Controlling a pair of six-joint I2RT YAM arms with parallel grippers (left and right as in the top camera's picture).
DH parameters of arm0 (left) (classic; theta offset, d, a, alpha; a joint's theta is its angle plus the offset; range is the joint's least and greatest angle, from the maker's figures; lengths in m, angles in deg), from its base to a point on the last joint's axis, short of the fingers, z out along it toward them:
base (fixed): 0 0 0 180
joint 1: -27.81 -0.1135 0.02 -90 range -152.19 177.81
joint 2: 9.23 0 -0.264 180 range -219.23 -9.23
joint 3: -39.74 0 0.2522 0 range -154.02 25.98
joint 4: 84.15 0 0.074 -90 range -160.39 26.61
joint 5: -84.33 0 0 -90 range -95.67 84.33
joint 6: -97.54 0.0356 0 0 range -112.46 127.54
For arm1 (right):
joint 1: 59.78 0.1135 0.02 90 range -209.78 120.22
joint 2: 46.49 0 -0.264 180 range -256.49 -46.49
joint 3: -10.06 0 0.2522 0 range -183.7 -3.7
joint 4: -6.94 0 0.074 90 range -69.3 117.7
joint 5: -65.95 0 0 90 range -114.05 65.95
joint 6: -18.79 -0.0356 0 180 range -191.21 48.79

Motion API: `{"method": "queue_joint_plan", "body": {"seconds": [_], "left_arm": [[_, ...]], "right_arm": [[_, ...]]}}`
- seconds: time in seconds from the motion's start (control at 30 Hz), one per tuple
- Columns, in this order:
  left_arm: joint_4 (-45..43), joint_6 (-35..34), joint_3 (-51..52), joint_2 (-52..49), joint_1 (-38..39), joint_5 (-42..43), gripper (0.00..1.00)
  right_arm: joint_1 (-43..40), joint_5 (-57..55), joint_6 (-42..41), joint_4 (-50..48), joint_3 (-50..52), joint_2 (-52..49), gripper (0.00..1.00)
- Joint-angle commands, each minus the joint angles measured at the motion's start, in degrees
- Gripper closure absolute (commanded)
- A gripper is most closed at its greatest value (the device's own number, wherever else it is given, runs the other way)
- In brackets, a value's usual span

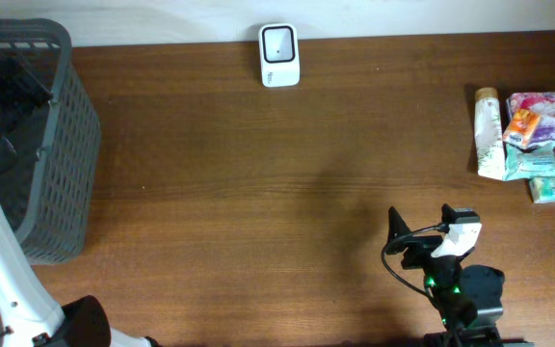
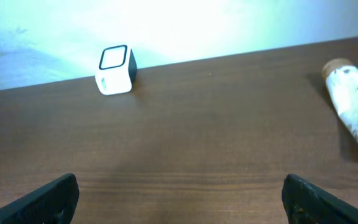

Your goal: Scan the item barcode

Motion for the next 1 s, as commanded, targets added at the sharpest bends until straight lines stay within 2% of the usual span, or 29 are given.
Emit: {"method": "queue_joint_plan", "body": {"seconds": [0.0,0.2,0.37,0.6,0.77,0.9,0.97], "left_arm": [[-0.09,0.94,-0.42,0.04,-0.31,-0.42,0.01],[-0.09,0.94,-0.42,0.04,-0.31,-0.42,0.01],[-0.09,0.94,-0.42,0.04,-0.31,-0.42,0.01],[-0.09,0.92,-0.42,0.04,-0.31,-0.42,0.01],[-0.09,0.94,-0.42,0.04,-0.31,-0.42,0.01],[-0.09,0.94,-0.42,0.04,-0.31,-0.42,0.01],[-0.09,0.94,-0.42,0.04,-0.31,-0.42,0.01]], "right_arm": [[0.52,-0.13,1.53,-0.59,0.57,1.64,0.01],[0.48,-2.78,1.92,-1.95,1.36,4.55,0.01],[0.48,-2.49,1.86,-8.37,7.15,9.22,0.01],[0.42,-2.71,1.88,-3.43,7.15,10.91,0.01],[-1.57,-3.23,1.99,-3.45,7.15,10.88,0.01],[-1.42,-3.21,10.95,-3.34,7.15,10.91,0.01],[-1.42,-3.8,12.41,-3.3,7.15,10.91,0.01]]}}
